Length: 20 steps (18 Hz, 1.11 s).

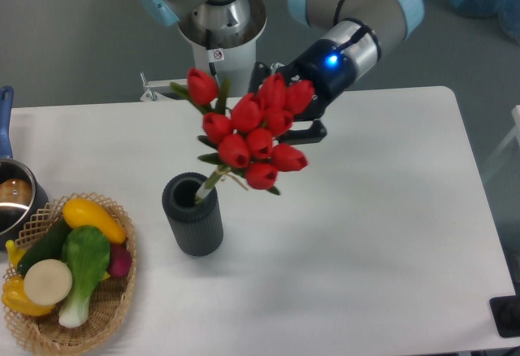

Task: Pick up the flowers from the vase
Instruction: 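Lift the tulip bunch up out of the grey vase, then carry the held tulips away from the vase and hold them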

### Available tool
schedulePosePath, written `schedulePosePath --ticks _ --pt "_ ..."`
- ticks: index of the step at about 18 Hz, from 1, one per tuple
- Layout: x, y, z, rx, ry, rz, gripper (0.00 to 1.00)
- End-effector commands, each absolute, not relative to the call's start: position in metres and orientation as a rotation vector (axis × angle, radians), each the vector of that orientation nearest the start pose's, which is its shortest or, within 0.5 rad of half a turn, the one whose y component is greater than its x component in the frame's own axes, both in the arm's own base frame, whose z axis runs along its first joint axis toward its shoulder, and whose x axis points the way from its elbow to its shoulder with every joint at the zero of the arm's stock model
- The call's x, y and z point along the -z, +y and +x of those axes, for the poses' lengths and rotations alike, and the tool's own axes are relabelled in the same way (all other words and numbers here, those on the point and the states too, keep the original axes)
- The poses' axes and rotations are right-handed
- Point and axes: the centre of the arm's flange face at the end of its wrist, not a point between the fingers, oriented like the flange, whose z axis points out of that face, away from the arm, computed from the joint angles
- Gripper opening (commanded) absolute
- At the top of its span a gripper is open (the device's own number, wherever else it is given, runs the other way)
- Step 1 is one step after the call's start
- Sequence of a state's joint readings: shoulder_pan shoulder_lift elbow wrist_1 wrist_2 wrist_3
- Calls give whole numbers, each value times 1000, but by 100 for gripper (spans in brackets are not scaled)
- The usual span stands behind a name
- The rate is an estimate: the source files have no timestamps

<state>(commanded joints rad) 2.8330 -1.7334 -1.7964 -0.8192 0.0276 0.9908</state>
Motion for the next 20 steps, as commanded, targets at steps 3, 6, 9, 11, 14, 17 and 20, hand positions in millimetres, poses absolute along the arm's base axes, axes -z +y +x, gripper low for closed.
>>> schedulePosePath --ticks 3,6,9,11,14,17,20 --pt "-474 359 -453 297 79 -1612 14" --pt "-483 334 -481 169 43 -1707 14" --pt "-484 329 -493 89 17 -1814 14" --pt "-483 329 -501 24 20 -1889 15" --pt "-474 324 -510 -118 74 -2026 15" --pt "-464 318 -516 -242 122 -2176 18" --pt "-458 320 -516 -299 157 -2274 10"
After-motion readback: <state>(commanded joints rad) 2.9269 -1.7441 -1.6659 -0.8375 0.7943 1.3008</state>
